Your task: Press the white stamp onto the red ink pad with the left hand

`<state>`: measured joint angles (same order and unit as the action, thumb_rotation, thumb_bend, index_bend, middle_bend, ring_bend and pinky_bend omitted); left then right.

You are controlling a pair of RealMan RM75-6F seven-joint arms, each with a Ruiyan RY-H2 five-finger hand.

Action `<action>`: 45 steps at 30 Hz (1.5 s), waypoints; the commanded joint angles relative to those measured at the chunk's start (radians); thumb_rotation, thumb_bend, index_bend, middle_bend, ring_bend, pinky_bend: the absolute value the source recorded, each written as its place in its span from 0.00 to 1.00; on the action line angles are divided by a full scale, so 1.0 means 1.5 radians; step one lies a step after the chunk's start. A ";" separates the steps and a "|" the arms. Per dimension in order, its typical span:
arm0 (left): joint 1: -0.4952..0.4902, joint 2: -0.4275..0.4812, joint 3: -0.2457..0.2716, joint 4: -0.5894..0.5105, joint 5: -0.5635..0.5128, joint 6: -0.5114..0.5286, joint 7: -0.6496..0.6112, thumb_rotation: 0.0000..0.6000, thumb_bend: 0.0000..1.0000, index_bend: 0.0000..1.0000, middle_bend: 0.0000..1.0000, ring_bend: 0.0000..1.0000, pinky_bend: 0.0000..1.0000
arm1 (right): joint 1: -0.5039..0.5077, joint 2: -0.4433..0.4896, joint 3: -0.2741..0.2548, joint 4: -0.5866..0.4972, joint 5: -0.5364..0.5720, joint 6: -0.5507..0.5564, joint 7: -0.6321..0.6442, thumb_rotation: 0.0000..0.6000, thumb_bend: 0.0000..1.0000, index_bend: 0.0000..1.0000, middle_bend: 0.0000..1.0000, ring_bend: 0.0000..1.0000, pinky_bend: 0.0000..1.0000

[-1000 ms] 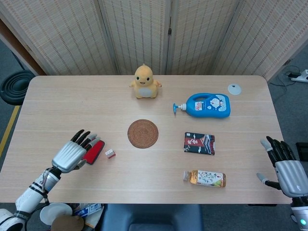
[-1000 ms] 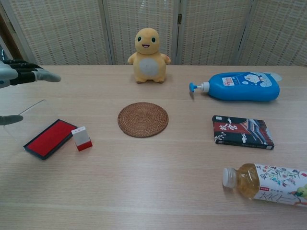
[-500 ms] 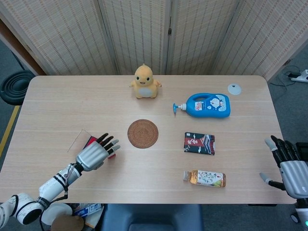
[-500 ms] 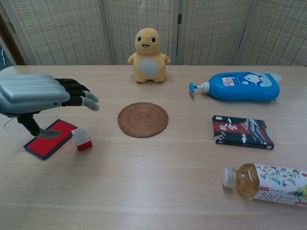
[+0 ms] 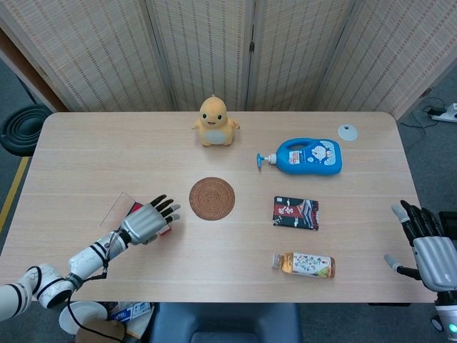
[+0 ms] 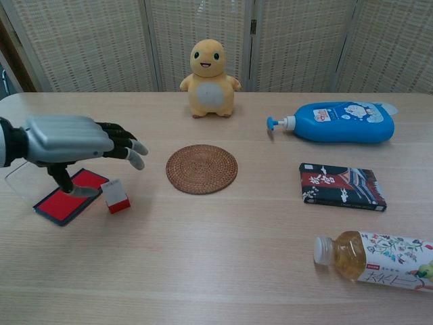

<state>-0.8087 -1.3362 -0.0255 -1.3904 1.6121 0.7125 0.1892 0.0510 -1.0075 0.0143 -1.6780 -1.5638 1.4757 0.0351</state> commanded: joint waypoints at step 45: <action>-0.078 -0.090 0.119 0.228 0.101 0.057 -0.233 1.00 0.33 0.30 0.00 0.00 0.00 | 0.001 -0.002 0.012 0.000 0.033 -0.010 -0.009 1.00 0.19 0.00 0.00 0.00 0.00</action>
<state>-0.9247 -1.4706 0.1526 -1.0486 1.7634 0.7988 -0.1607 0.0522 -1.0098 0.0322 -1.6779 -1.5136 1.4607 0.0208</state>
